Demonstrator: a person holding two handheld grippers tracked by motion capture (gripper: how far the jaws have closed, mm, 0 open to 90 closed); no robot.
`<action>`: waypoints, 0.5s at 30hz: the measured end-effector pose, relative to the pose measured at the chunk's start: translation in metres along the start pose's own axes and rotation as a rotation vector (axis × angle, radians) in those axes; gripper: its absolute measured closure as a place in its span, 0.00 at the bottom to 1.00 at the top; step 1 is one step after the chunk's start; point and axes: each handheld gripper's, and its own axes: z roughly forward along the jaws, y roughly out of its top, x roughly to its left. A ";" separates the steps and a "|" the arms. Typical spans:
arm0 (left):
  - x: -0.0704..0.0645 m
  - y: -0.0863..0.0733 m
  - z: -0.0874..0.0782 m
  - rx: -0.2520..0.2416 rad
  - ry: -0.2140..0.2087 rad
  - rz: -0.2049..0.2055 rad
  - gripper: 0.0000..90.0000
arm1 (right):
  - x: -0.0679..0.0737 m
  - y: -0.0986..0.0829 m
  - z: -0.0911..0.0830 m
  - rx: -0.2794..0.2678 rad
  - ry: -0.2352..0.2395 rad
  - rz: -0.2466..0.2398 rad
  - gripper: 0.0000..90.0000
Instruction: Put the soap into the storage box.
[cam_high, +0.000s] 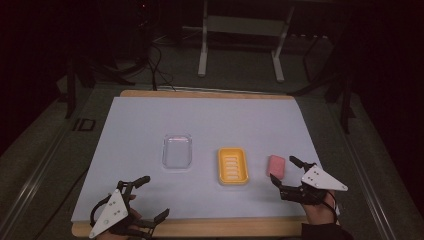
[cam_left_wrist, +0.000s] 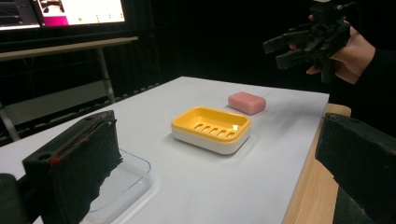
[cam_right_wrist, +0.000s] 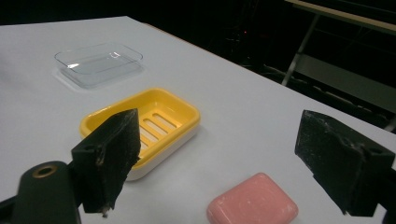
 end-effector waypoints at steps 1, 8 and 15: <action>0.000 0.000 0.000 0.002 -0.002 0.000 0.00 | 0.000 0.000 0.000 0.002 0.001 -0.004 0.16; -0.001 -0.001 0.002 0.023 0.000 0.014 0.00 | 0.004 0.002 0.004 0.006 0.011 -0.057 0.16; -0.001 -0.001 0.002 0.032 0.005 0.022 0.00 | 0.005 0.009 0.003 0.028 0.015 -0.012 0.16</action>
